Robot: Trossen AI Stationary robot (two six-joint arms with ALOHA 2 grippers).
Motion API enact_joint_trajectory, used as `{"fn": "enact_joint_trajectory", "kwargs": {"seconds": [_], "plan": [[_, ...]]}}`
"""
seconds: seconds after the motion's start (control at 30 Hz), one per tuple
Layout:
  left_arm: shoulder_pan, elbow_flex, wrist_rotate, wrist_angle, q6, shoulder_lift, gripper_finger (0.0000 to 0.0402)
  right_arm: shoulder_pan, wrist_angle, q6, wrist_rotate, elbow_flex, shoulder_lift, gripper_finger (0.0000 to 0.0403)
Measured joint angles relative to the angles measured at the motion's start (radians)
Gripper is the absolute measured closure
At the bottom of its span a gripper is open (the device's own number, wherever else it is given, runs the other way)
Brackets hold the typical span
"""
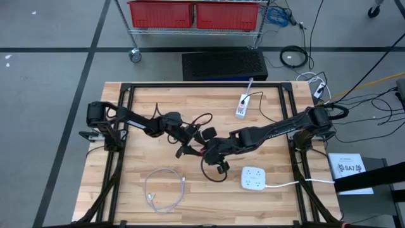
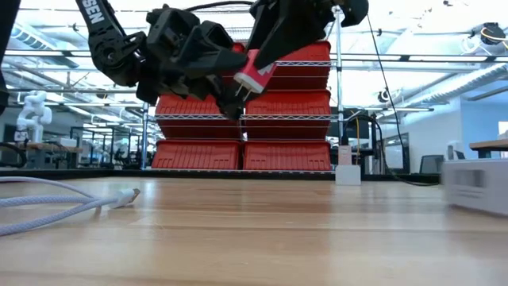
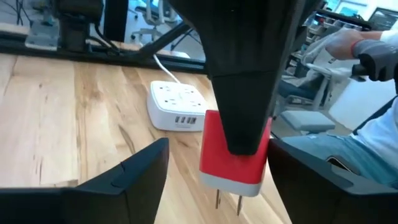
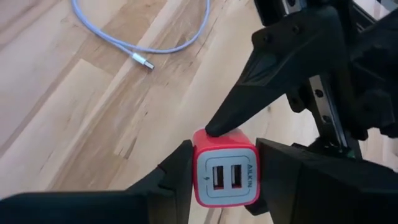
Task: Insert USB
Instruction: Insert the orange charger adapter into the bottom right white square outlet extension
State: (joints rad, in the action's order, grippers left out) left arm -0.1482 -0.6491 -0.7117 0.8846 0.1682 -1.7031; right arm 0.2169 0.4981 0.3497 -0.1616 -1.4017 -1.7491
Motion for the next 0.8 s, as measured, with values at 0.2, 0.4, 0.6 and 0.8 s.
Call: {"fn": "enact_joint_trajectory", "kwargs": {"seconds": [0.2,0.4,0.6,0.8], "plan": [[-0.001,0.0,0.012,0.049,0.0,0.0,0.0146,0.0,0.029,-0.059,-0.001,0.0,0.038,0.0283],[-0.001,0.0,0.018,0.072,0.007,-0.001,0.0149,0.005,0.098,-0.144,-0.003,-0.002,0.068,0.0283],[-0.012,0.0,0.016,0.075,0.007,-0.001,0.0149,0.032,0.199,-0.267,-0.021,-0.002,0.114,0.0283],[-0.038,0.0,0.013,0.075,0.011,-0.001,0.0149,0.092,0.422,-0.505,-0.015,-0.002,0.157,0.0283]]}}
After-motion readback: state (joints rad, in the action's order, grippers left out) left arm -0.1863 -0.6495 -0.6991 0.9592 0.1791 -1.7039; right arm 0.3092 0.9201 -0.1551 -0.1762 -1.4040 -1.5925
